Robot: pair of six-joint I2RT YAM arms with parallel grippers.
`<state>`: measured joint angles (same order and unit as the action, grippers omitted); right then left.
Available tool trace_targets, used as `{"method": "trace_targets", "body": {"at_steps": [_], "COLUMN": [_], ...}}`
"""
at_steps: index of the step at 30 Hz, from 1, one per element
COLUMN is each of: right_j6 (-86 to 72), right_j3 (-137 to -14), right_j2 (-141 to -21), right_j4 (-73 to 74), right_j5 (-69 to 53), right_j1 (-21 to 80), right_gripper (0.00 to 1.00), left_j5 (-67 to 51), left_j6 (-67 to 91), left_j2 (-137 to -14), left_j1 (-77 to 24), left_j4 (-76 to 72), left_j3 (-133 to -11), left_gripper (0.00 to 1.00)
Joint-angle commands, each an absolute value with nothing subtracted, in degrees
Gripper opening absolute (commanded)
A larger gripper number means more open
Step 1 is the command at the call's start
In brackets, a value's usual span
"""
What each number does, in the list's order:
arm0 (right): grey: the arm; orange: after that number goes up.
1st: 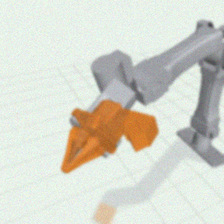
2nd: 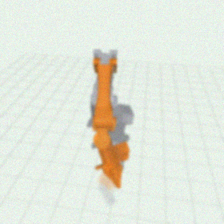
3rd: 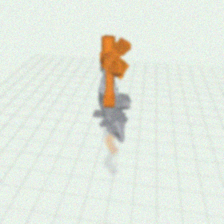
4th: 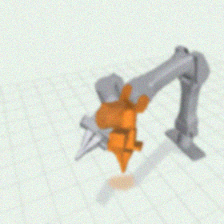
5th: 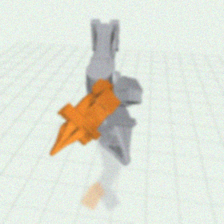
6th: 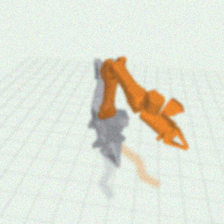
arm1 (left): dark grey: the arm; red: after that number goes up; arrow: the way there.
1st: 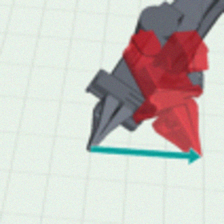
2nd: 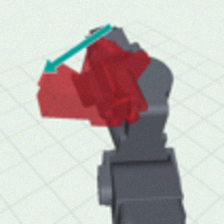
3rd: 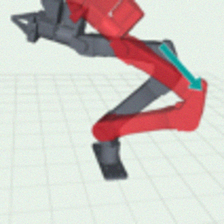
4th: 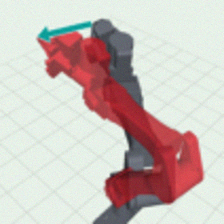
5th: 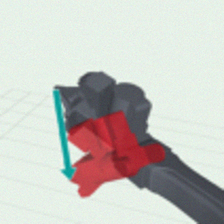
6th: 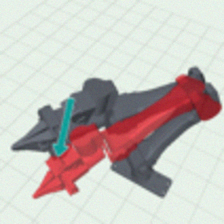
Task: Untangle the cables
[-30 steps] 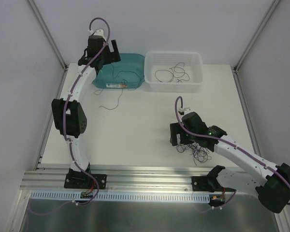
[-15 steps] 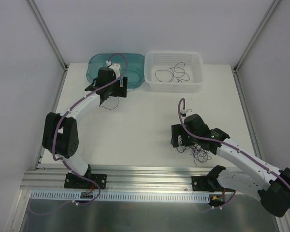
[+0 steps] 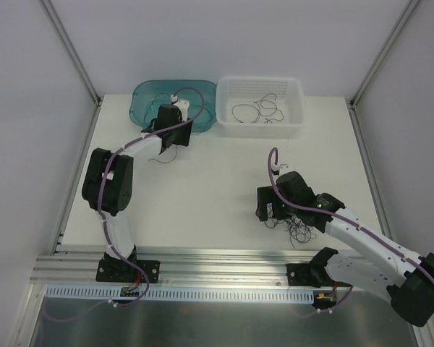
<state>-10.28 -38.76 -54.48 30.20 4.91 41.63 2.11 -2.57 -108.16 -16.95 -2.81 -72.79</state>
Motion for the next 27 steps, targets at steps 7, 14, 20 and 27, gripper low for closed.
{"method": "trace_targets", "body": {"at_steps": [7,14,20,27], "right_j6": [-10.0,-9.8,-9.8,-9.6], "right_j3": [-39.5,-39.5,-39.6,-39.7], "right_j2": [-54.7,-54.8,-54.7,-55.4], "right_j4": [29.3,29.4,29.7,29.2], "right_j5": [5.1,5.2,5.4,5.2], "right_j1": [42.0,41.9,41.9,42.0], "right_gripper": [0.96,0.95,0.96,0.96], "left_j5": [3.5,3.5,8.3,8.7], "left_j6": [-4.0,-3.5,-1.3,3.0], "left_j2": [-112.9,-113.3,-114.5,-116.5], "left_j1": [-17.8,-17.8,-17.7,-17.8], "left_j4": [-1.9,-0.8,3.1,4.6], "left_j3": [-82.7,-83.3,-85.7,-86.7], "left_gripper": [0.36,0.17,0.3,0.33]}}
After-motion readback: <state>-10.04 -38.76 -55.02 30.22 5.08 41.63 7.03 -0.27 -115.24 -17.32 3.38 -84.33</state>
